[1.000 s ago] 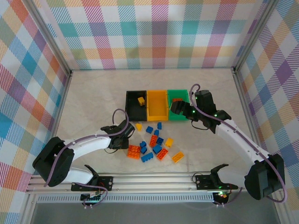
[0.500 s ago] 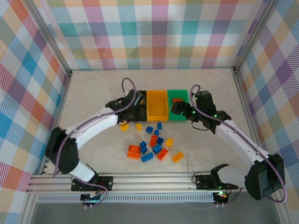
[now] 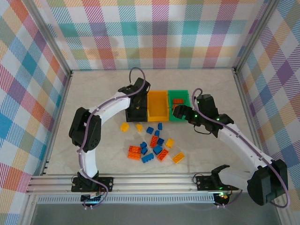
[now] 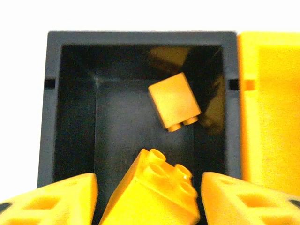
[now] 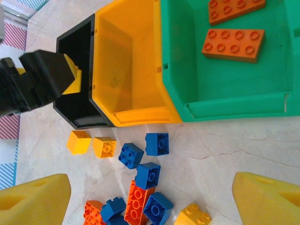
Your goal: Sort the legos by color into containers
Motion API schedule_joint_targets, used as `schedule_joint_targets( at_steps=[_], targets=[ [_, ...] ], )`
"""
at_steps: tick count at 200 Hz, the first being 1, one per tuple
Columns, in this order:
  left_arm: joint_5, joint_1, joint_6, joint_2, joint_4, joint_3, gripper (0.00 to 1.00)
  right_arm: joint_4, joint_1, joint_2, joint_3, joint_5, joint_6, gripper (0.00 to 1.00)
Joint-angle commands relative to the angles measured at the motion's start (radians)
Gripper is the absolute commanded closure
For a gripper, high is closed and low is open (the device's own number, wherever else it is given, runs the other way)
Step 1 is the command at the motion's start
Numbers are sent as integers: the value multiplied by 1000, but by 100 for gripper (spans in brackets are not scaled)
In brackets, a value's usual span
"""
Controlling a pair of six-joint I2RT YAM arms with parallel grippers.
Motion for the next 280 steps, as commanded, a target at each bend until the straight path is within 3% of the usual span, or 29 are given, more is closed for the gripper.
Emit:
schedule_joint_targets(
  at_steps=[1,19,82,122,167,229,280],
  targets=[
    [29,-7,-2,-91,-20,25,26,-33,5,-12,-19,-24,12,11],
    [54,-21,-7,-159,-11,-11,17,-42,5,-8,-29,-25,13,11],
    [205,-96,-80,-547,83,-372,13,-16,49,32,-83,-71,18,13],
    [195,-129,-177,-806,138,-667,0,86,218,189,-40,41,62,18],
    [122,-130,-236,-1025,78,-815,0,173,304,405,73,196,76,30],
    [91,-129,-239,-1121,23,-860,0,125,304,607,199,293,86,40],
    [92,-129,-241,-1118,23,-876,0,87,310,680,229,277,104,53]
  ],
)
